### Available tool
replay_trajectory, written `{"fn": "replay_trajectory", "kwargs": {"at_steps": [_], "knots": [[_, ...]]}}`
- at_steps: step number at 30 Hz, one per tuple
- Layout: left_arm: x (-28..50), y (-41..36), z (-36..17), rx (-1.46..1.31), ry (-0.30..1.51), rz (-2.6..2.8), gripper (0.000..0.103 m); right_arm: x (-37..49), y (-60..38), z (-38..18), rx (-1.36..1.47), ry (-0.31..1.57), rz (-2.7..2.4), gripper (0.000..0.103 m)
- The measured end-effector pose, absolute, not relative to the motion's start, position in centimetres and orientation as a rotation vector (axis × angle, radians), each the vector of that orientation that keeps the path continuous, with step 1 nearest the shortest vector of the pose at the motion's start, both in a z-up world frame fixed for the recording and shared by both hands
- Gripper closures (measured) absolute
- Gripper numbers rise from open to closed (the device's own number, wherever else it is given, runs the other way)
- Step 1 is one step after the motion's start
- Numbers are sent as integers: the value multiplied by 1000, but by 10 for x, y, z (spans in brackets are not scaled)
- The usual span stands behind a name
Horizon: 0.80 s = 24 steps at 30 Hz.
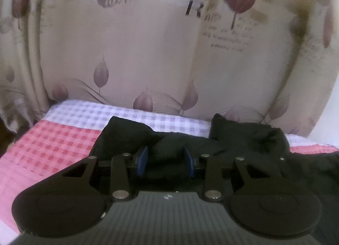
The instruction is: Fold large clothes
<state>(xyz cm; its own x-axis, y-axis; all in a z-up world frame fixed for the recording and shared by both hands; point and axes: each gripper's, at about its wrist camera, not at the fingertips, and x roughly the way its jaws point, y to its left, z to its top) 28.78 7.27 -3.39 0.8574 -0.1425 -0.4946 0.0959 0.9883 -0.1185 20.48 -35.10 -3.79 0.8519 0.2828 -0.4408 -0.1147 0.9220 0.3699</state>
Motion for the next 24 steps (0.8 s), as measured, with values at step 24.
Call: {"fn": "replay_trajectory", "kwargs": {"at_steps": [24], "knots": [[334,111,-114,-252,701,-50,75,251,-381,-108,483,717,136,71]]}}
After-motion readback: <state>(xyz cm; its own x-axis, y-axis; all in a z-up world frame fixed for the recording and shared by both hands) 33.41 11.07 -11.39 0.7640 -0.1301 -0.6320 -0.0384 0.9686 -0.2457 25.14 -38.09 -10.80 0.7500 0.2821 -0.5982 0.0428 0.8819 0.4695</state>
